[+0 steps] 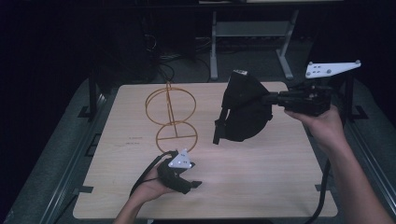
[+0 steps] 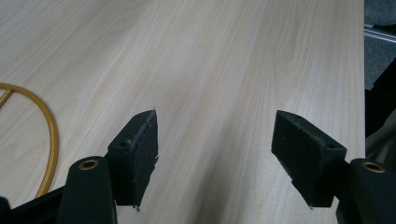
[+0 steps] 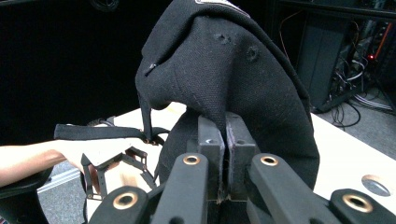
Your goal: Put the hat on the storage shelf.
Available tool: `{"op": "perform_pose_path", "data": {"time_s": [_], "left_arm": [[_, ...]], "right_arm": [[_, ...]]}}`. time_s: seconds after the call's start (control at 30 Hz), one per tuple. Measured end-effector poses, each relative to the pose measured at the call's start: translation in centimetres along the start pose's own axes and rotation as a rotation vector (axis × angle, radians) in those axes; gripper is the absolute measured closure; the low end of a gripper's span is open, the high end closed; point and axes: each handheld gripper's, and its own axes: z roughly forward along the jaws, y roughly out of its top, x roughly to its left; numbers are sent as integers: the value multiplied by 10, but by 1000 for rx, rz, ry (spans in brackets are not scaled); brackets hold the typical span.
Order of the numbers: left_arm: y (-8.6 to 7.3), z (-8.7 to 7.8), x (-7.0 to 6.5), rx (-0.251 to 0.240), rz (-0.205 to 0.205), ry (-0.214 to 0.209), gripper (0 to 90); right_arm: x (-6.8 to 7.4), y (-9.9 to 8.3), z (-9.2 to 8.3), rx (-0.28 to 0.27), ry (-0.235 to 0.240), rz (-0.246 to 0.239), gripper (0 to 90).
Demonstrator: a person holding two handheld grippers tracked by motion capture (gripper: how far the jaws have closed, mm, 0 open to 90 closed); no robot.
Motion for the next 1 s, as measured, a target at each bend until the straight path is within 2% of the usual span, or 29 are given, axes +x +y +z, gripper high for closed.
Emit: {"op": "perform_pose_path", "data": {"time_s": [0.13,0.2,0.6,0.73,0.9,1.0], "left_arm": [[-1,0,0,-4,-7,-7,315],[-1,-1,1,9,10,-4,312],[-1,0,2,-1,12,-14,305],[-1,-1,2,-10,3,-11,305],[-1,0,1,3,18,-10,305],[-1,-1,1,2,12,-10,305]], "right_arm": [[2,8,7,-1,13,-11,872],[3,13,11,0,19,-20,872],[11,41,37,8,63,-62,872],[13,51,48,18,79,-73,872],[15,63,64,20,101,-83,871],[16,70,76,27,116,-84,871]]}}
